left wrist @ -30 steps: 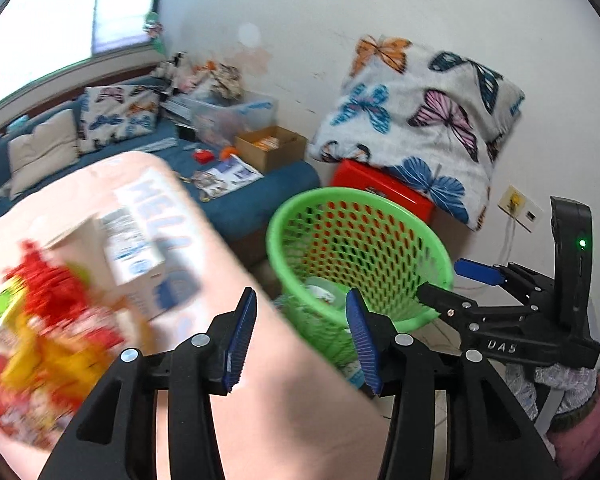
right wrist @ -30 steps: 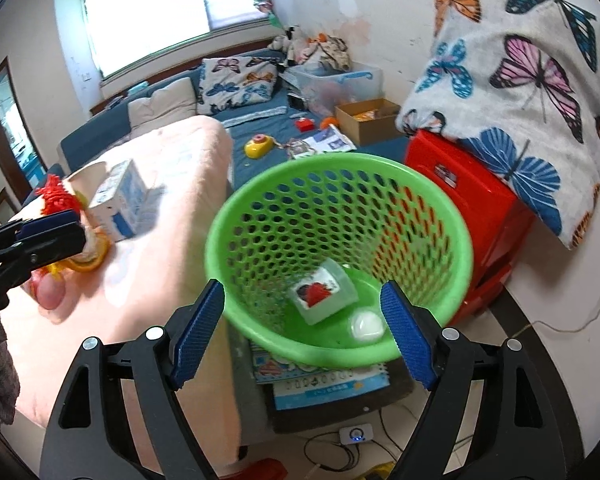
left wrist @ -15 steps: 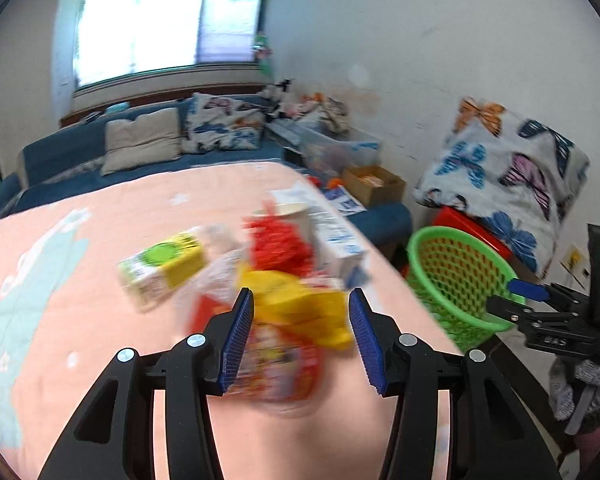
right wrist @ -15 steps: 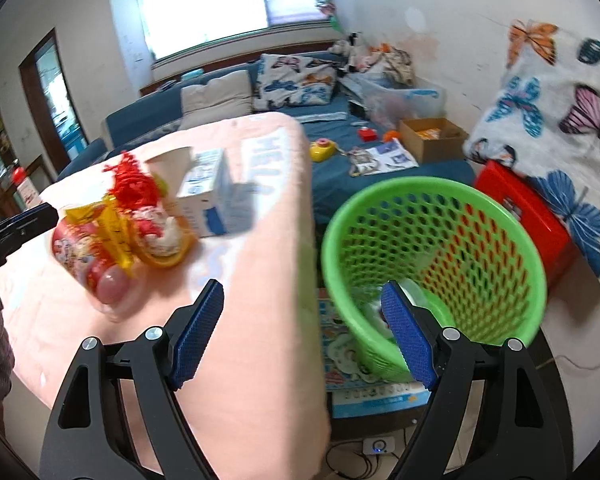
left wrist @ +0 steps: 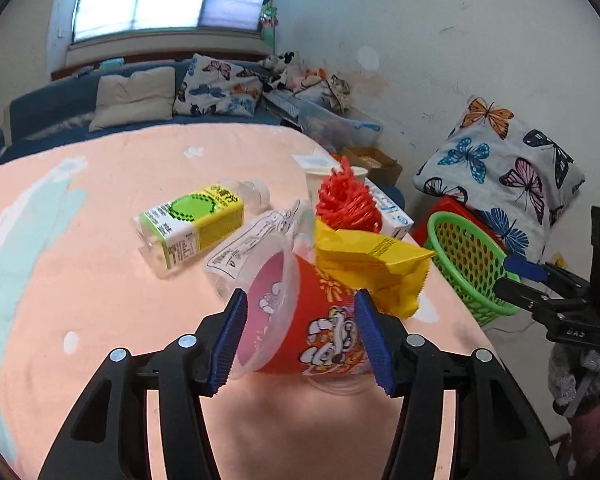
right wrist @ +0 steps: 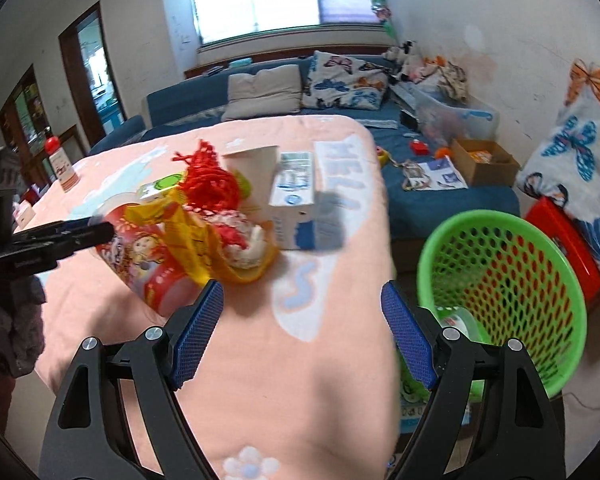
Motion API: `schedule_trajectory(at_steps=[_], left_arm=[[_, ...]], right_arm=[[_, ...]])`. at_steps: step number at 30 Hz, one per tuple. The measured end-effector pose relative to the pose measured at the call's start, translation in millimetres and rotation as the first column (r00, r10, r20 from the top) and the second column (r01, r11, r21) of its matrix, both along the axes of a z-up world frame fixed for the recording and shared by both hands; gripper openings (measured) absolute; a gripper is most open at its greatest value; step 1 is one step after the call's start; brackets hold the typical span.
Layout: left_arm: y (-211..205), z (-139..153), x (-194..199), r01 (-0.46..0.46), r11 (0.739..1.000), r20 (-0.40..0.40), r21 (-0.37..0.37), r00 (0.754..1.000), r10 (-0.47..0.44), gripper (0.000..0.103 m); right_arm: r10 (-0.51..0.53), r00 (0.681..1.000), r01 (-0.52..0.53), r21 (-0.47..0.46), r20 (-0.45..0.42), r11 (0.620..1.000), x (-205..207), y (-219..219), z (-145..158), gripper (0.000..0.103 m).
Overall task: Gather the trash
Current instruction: 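Grasp the red paper cup with the left gripper while the right gripper approaches the yellow wrapper, then grasp the yellow snack wrapper with the right gripper and lift it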
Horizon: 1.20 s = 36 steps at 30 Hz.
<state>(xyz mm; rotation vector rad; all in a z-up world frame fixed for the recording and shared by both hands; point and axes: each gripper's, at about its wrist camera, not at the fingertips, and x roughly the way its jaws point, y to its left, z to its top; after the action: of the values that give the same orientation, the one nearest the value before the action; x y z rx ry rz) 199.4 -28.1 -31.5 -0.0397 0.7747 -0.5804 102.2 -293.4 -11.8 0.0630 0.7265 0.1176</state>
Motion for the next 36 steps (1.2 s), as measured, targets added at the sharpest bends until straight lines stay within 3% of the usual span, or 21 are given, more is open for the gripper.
schedule_trajectory(at_steps=[5,10,16,26,36], left_arm=[[-1.9,-9.6,7.3,0.063,0.997,-0.037,-0.045,0.997,-0.064,0.045],[-5.2,-8.2,-2.5,0.118,0.990,-0.025,-0.072,0.992,-0.120,0.026],[-4.4,-5.2,-17.0,0.143,0.984,-0.008,-0.103,0.989,-0.145,0.014],[7.3,0.5,-39.1,0.110,0.986,0.004,-0.126,0.994,-0.111,0.006],[25.3,9.1,-55.7,0.080,0.988,0.036,-0.130,0.996,-0.076,0.006]], right_arm=[[0.027,1.000,-0.027,-0.010,0.000,1.000,7.2,13.3,2.9,0.081],[0.055,0.998,-0.055,-0.003,-0.002,0.998,17.2,25.1,5.7,0.081],[0.097,0.995,-0.097,0.002,0.001,0.995,32.4,40.4,9.0,0.081],[0.173,0.985,-0.172,0.031,-0.009,0.985,56.5,64.9,8.1,0.080],[0.246,0.969,-0.244,0.050,-0.025,0.968,59.8,94.6,-1.1,0.070]])
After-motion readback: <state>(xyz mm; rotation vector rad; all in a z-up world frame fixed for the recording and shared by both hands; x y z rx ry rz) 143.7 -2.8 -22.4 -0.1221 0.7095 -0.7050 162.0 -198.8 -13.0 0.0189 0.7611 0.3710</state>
